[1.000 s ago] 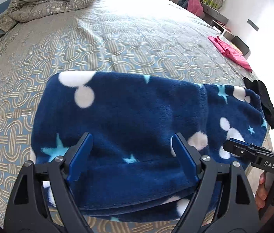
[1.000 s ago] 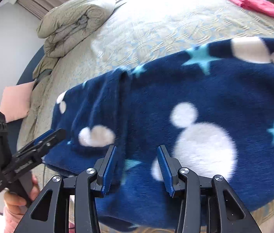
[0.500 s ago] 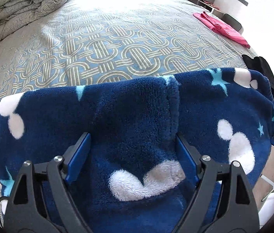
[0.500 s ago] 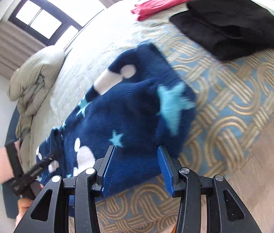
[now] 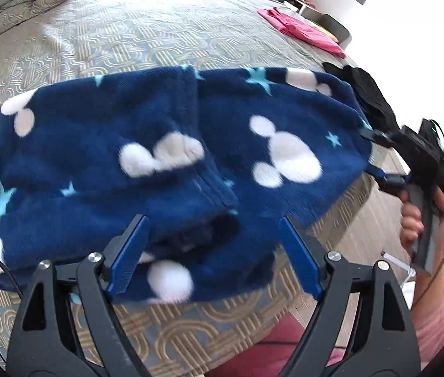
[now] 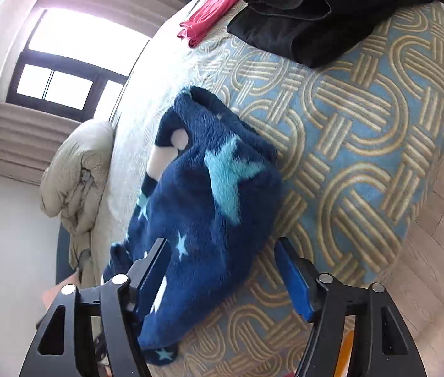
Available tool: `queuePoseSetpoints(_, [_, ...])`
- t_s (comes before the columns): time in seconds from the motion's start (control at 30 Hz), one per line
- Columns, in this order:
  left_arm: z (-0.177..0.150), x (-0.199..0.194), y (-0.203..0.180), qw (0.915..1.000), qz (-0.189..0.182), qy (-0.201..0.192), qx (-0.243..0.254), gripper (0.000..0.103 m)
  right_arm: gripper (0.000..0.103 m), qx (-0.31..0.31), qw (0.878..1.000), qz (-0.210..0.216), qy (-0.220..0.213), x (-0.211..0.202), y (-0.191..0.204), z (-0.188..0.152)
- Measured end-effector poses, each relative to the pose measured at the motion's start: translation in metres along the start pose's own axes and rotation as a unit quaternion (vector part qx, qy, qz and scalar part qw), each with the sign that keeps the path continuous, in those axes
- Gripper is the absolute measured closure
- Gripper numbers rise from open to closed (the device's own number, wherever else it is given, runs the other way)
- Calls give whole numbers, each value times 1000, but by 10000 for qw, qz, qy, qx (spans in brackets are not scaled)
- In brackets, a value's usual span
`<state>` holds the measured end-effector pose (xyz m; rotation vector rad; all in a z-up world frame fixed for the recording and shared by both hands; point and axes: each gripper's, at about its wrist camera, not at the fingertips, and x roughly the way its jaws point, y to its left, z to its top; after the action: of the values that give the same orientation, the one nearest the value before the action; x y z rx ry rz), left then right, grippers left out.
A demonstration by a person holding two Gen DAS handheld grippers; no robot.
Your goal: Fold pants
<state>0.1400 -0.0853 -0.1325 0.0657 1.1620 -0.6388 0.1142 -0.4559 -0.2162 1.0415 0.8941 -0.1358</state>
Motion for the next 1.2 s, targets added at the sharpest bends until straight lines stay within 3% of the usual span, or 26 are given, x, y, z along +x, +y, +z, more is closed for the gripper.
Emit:
queuePoseSetpoints(0.1, [-16,-3,-17,9986,-386,257,262,19,33,15,9998,-172,41,20,3,16])
queuePoseSetpoints(0.13, [-19,0,-20,9980,-439,322,317,19,47,23,9998,-215,53,23,6,21])
queuePoseSetpoints(0.17, [-21,4,-23,9979,-404,371,352,19,84,-43,9994,-340,49,26,10,26])
queuePoseSetpoints(0.2, [-22,11,-25,9977,-342,445,368,19,86,-164,9992,-363,79,28,16,34])
queuePoseSetpoints(0.3, [-24,30,-31,9964,-312,692,389,19,86,-193,9990,-407,-63,26,29,52])
queuePoseSetpoints(0.57, [-15,50,-53,9956,-130,672,635,19,86,-843,9934,-782,30,36,43,56])
queuePoseSetpoints(0.73, [-6,29,-53,9953,-531,540,603,19,85,-602,9960,-654,85,31,24,50])
queuePoseSetpoints(0.87, [10,7,-41,9956,-821,216,402,19,85,-722,9949,-700,24,26,27,46])
queuePoseSetpoints(1.07, [51,11,11,9978,-355,-523,-199,19,85,-1305,9887,-657,-334,7,70,38])
queuePoseSetpoints(1.17, [58,58,31,9990,222,-79,-388,22,85,-1665,9834,-544,-479,-6,101,30])
queuePoseSetpoints(1.2, [54,66,29,9988,340,-117,-323,22,85,-1825,9807,-473,-511,-11,115,25])
